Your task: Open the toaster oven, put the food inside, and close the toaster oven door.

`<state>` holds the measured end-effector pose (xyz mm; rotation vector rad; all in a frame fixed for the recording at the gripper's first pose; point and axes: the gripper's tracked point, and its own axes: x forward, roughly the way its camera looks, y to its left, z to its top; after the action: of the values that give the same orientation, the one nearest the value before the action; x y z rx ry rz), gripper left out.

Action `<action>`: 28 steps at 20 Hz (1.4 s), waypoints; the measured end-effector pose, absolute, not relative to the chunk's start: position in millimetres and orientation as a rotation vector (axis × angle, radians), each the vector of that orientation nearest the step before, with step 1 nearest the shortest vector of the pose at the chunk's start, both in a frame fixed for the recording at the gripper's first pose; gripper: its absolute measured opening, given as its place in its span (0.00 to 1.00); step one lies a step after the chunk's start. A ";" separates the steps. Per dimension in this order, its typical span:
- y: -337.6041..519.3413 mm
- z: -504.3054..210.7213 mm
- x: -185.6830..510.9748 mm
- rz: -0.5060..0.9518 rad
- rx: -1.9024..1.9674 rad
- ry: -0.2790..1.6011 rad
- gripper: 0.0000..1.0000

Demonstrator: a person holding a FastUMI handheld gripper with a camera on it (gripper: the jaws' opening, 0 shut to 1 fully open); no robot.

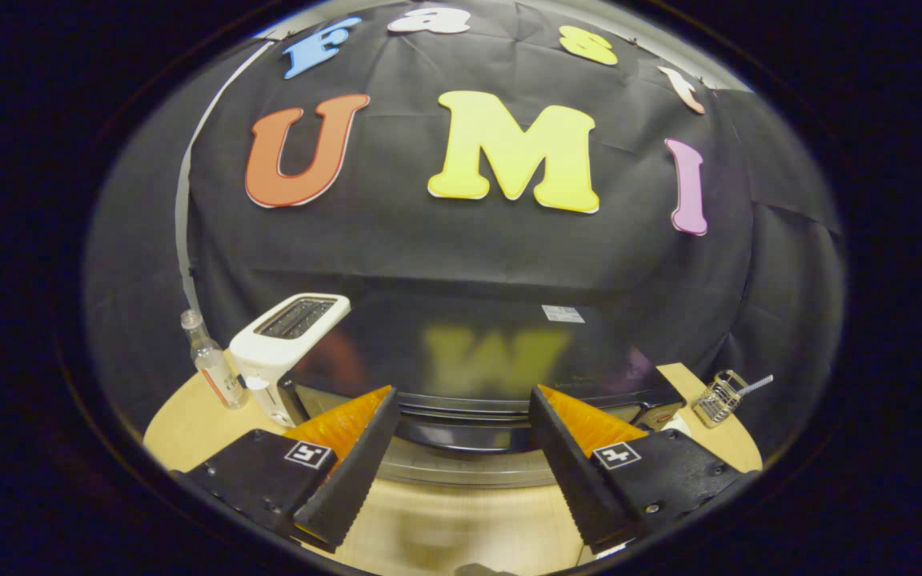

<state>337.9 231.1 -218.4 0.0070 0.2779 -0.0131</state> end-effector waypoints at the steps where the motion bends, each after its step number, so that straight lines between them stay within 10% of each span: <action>1: 230.6 -218.4 336.7 -0.014 0.006 0.281 1.00; 28: 240.5 -300.9 212.3 0.022 -0.045 0.445 1.00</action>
<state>212.3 240.5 -300.9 -0.0453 0.4451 0.0217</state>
